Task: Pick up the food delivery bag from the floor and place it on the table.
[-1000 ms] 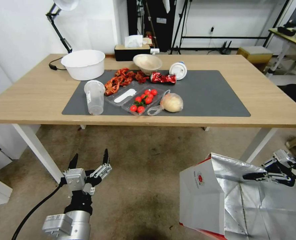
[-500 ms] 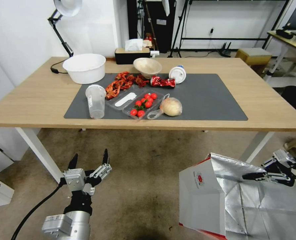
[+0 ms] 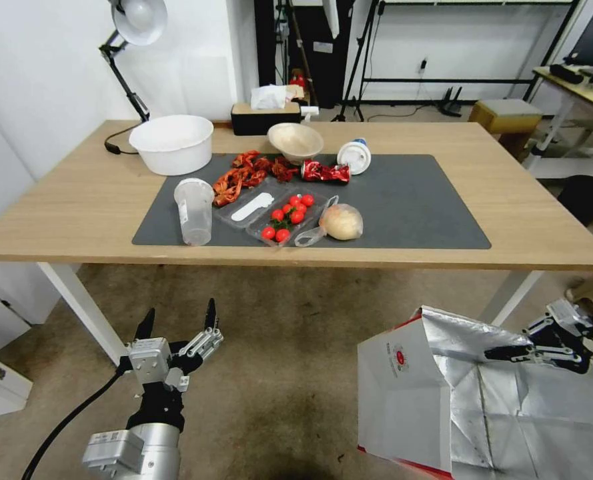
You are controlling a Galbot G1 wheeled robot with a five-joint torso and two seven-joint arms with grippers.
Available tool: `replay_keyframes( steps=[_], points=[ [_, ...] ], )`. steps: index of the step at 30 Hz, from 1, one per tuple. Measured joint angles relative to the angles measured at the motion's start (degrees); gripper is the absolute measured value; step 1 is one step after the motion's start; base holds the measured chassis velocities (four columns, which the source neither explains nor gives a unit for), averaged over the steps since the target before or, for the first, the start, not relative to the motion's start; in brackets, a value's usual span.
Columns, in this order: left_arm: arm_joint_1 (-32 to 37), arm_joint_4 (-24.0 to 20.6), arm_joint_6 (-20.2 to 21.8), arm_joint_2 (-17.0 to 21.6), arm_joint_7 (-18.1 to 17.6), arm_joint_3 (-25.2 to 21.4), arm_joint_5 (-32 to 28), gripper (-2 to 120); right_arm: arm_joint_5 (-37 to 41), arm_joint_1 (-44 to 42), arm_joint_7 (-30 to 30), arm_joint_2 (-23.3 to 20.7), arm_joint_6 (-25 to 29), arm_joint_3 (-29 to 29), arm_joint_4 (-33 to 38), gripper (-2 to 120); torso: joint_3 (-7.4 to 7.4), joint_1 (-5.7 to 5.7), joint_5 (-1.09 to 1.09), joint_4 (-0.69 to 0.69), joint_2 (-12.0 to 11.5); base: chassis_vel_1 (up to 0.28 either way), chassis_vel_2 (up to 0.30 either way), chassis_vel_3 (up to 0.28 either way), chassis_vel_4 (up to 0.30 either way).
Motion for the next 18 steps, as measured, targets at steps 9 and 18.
replay_keyframes(
  steps=[9,18],
  points=[
    [0.01,-0.01,0.01,-0.01,0.02,0.01,0.13,100,0.09,0.09,0.0,-0.1,0.05,0.0,0.06,0,1.2,0.97,0.0,0.0,2.17,0.0,0.0,0.0,0.0],
    [-0.03,-0.06,0.03,0.09,0.03,0.0,0.12,100,0.13,0.1,0.0,-0.13,0.05,-0.03,0.12,0,2.58,1.94,0.0,0.0,4.54,0.0,0.0,0.0,0.0]
  ],
)
